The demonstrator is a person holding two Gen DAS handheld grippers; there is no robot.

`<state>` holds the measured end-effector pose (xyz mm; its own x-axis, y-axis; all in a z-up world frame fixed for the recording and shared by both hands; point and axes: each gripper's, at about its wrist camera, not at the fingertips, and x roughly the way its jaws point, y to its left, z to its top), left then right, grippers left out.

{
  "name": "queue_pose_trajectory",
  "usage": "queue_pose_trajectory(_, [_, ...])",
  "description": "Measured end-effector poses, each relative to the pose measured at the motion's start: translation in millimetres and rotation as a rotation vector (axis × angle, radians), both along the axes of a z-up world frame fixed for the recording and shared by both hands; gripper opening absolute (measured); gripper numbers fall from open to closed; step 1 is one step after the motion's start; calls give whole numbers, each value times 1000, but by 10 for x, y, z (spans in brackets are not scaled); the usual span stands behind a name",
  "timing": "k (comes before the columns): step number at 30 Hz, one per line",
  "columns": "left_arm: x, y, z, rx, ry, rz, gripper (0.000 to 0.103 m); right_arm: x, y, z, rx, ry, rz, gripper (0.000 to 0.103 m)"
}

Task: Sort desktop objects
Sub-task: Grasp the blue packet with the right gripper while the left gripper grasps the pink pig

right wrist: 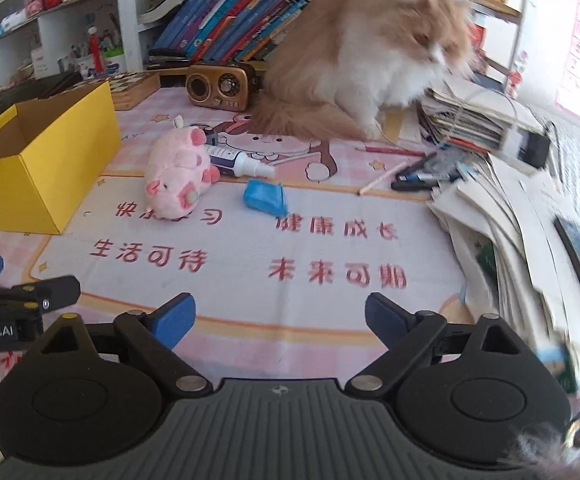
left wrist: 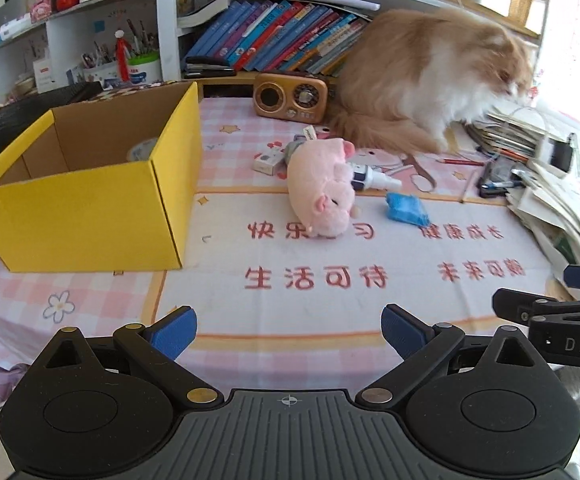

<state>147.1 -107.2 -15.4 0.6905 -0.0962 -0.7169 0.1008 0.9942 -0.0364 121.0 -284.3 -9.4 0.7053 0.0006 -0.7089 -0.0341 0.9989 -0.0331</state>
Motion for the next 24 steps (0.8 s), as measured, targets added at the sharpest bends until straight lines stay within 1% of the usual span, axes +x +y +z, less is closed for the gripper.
queue_pose_trajectory(4, [186, -116, -49, 42, -1, 22, 100, 286, -114, -70, -2, -10, 55, 90])
queue_pose_trajectory(5, [236, -137, -57, 46, 1, 28, 100, 372, -138, -93, 0, -9, 70, 89])
queue_pose_trajectory(10, [476, -222, -77, 27, -1, 61, 100, 827, -193, -196, -23, -20, 159, 83])
queue_pose_trajectory(12, [581, -277, -98, 32, 0, 69, 100, 1000, -212, -247, -27, -30, 197, 80])
queue_pose_trajectory(13, [633, -317, -108, 37, -3, 65, 100, 1101, -223, -280, -22, -28, 214, 80])
queue_pose_trajectory(18, [839, -446, -159, 58, -7, 72, 100, 1519, -224, -483, 8, 25, 274, 70])
queue_pose_trajectory(24, [1009, -497, -199, 82, 0, 82, 99, 1798, -210, -636, 8, 53, 319, 65])
